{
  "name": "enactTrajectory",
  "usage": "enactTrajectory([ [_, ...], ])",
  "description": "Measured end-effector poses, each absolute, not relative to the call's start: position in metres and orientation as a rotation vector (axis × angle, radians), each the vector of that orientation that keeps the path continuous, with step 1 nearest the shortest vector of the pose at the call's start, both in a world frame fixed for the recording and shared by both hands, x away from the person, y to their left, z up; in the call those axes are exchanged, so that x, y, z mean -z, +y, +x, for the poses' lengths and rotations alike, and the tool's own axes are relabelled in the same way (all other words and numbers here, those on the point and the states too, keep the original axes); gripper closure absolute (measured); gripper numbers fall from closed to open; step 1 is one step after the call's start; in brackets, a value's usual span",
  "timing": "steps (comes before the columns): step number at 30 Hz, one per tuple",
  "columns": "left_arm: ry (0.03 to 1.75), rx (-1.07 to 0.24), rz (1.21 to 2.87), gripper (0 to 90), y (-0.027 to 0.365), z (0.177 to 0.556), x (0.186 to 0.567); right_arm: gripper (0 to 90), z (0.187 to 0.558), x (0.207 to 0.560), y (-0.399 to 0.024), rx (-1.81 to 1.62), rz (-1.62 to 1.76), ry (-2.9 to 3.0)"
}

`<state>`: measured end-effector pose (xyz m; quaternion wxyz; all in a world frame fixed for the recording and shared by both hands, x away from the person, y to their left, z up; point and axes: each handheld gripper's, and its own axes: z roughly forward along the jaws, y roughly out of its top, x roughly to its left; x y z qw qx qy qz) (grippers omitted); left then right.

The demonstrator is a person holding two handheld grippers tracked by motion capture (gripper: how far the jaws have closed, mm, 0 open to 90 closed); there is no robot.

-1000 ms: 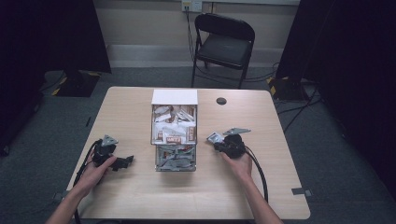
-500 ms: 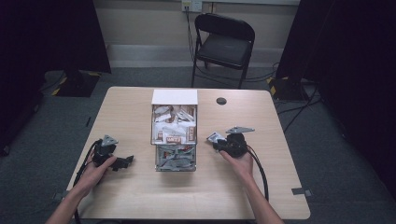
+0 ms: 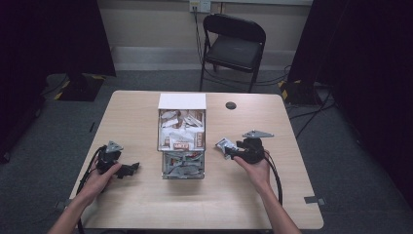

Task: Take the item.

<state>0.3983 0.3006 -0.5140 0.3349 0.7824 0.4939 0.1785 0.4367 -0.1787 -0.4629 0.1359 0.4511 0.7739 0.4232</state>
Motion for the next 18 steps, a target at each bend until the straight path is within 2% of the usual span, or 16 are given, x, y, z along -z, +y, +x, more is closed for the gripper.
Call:
enactTrajectory([
  [6,1.285,-0.468,2.05,0.0,0.301,0.398,0.514,28.1,0.433,0.455,-0.187,-1.222,1.334,2.192],
  [15,1.285,-0.468,2.05,0.0,0.301,0.398,0.514,18.7,0.423,0.446,-0.197,-1.233,1.372,2.145],
  [18,1.288,-0.466,2.042,0.0,0.301,0.398,0.514,18.6,0.418,0.442,-0.202,-1.23,1.382,2.122],
])
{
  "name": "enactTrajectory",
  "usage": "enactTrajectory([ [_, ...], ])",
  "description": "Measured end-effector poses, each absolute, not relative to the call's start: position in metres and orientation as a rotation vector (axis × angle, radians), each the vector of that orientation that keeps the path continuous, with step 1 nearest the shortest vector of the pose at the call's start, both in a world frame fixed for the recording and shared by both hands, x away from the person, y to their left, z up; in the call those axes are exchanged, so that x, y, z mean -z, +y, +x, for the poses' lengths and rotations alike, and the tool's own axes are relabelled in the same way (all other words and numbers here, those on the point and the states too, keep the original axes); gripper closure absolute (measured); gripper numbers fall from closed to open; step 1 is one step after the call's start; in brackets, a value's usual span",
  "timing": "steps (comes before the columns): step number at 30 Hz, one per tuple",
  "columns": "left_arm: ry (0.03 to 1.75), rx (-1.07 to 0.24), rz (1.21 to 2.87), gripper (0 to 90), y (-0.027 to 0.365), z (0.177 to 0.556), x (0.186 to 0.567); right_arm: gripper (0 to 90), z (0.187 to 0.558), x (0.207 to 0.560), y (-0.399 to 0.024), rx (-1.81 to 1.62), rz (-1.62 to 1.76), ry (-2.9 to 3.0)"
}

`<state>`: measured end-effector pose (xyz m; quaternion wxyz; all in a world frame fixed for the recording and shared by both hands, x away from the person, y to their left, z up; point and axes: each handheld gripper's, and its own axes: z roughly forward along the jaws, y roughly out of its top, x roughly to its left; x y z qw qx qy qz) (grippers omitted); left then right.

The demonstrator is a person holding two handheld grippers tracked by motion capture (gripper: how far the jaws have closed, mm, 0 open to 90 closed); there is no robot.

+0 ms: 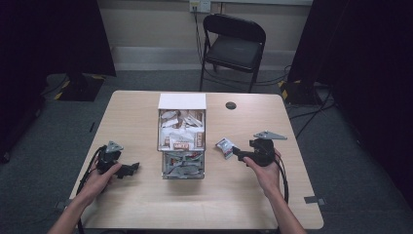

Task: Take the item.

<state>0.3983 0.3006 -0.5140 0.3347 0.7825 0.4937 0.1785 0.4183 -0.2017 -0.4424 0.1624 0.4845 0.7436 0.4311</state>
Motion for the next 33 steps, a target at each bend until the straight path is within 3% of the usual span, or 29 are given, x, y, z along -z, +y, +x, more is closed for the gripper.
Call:
enactTrajectory([
  [33,1.288,-0.469,2.041,0.0,0.3,0.398,0.514,14.7,0.366,0.435,-0.278,-1.077,1.492,1.983],
])
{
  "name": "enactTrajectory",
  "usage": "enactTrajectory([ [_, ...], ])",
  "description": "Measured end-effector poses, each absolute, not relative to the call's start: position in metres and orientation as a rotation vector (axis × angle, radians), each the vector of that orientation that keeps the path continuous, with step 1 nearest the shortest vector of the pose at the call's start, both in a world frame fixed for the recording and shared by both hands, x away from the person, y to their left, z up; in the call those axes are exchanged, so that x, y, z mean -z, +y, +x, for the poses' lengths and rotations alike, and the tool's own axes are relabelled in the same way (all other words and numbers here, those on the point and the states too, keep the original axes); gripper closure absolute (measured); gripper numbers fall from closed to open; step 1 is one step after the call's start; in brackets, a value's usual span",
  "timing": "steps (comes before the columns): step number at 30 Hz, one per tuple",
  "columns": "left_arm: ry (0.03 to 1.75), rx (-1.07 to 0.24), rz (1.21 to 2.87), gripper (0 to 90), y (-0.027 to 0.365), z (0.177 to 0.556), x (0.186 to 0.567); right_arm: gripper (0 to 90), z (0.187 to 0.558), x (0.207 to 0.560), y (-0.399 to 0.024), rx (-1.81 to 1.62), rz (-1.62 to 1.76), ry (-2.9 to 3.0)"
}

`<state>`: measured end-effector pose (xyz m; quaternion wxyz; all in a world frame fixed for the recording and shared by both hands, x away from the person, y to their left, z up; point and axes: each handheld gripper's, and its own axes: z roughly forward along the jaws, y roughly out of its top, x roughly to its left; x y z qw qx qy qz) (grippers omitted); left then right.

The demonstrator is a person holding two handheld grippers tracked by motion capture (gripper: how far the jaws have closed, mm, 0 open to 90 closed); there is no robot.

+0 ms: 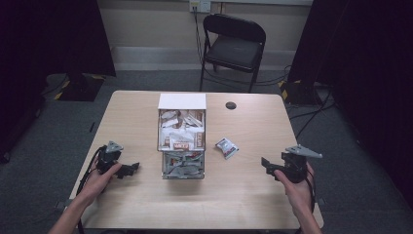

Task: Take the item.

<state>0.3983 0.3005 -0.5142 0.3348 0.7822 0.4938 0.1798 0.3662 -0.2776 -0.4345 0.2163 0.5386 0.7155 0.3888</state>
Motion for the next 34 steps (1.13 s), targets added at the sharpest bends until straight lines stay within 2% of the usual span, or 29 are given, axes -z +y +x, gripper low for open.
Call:
enactTrajectory([
  [13,1.288,-0.467,2.042,0.0,0.301,0.398,0.514,14.8,0.361,0.481,-0.313,-0.856,1.652,1.997],
  [21,1.288,-0.473,2.043,0.0,0.301,0.398,0.514,14.1,0.361,0.495,-0.31,-0.742,1.611,2.014],
  [34,1.289,-0.471,2.043,0.0,0.301,0.398,0.514,12.0,0.357,0.501,-0.308,-0.787,1.592,1.948],
])
